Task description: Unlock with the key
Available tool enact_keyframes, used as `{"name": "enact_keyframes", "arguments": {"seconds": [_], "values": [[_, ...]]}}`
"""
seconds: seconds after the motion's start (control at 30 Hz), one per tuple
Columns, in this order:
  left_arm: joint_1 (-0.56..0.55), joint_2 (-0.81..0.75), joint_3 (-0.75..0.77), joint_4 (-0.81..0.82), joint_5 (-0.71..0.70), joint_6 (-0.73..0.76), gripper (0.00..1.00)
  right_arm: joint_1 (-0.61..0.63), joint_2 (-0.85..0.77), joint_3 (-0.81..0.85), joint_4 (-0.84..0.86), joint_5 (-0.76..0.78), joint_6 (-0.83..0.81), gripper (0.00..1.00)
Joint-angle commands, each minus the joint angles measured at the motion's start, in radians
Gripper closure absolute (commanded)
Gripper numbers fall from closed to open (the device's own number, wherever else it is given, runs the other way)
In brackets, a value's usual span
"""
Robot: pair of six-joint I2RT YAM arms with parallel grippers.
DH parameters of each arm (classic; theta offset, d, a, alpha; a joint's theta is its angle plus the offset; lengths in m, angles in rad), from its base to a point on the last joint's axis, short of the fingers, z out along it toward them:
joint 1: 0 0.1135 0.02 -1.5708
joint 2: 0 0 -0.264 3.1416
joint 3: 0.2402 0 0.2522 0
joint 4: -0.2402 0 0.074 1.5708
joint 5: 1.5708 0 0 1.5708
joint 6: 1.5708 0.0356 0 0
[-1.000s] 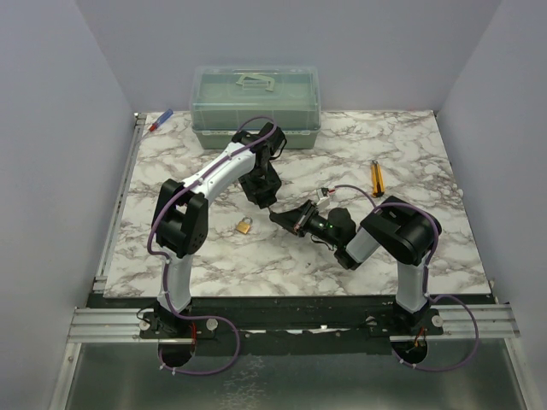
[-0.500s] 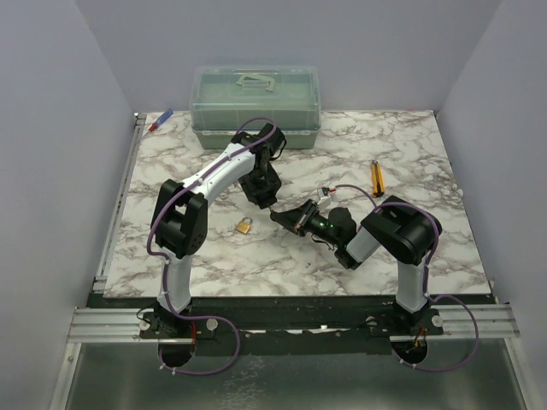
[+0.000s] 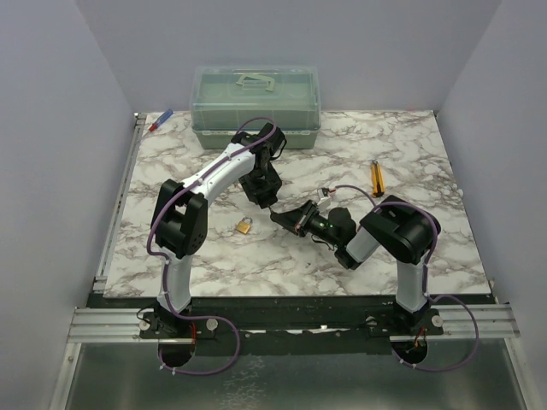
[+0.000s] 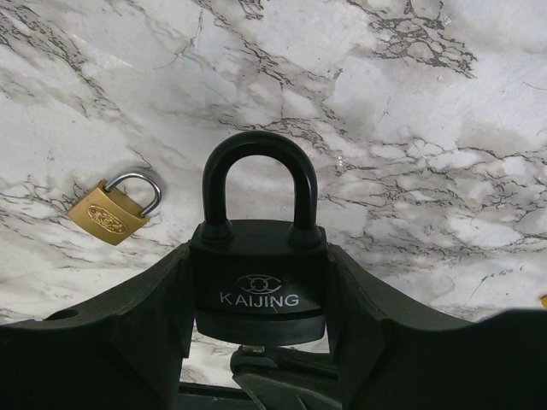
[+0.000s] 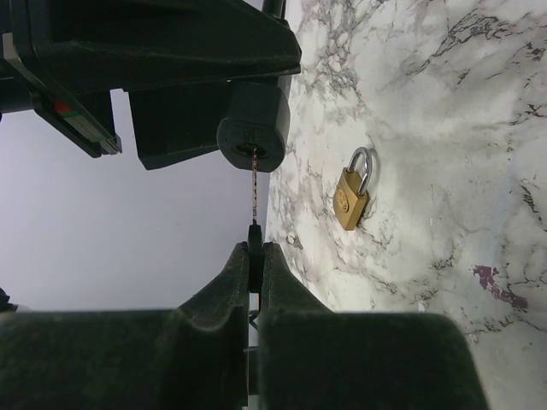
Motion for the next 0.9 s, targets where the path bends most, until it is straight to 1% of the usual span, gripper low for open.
{"name": "enact_keyframes", "arguments": {"seconds": [0.0, 0.47, 0.67, 0.87], "values": [[-0.007, -0.067, 0.007, 0.018, 0.026, -0.005, 1.00, -0.008, 0.028, 0.003, 0.023, 0.015, -0.011, 1.00], [-0.015, -0.059, -0.001, 0.019, 0.025, -0.008, 1.00, -0.021, -0.005, -0.002, 0.009, 0.018, -0.029, 1.00], [-0.018, -0.059, -0.003, 0.023, 0.027, -0.008, 1.00, -0.020, 0.008, -0.001, 0.023, 0.019, -0.021, 1.00], [-0.026, -0.064, -0.020, 0.028, 0.014, -0.025, 1.00, -0.024, -0.033, 0.017, -0.067, 0.051, -0.017, 1.00]]}}
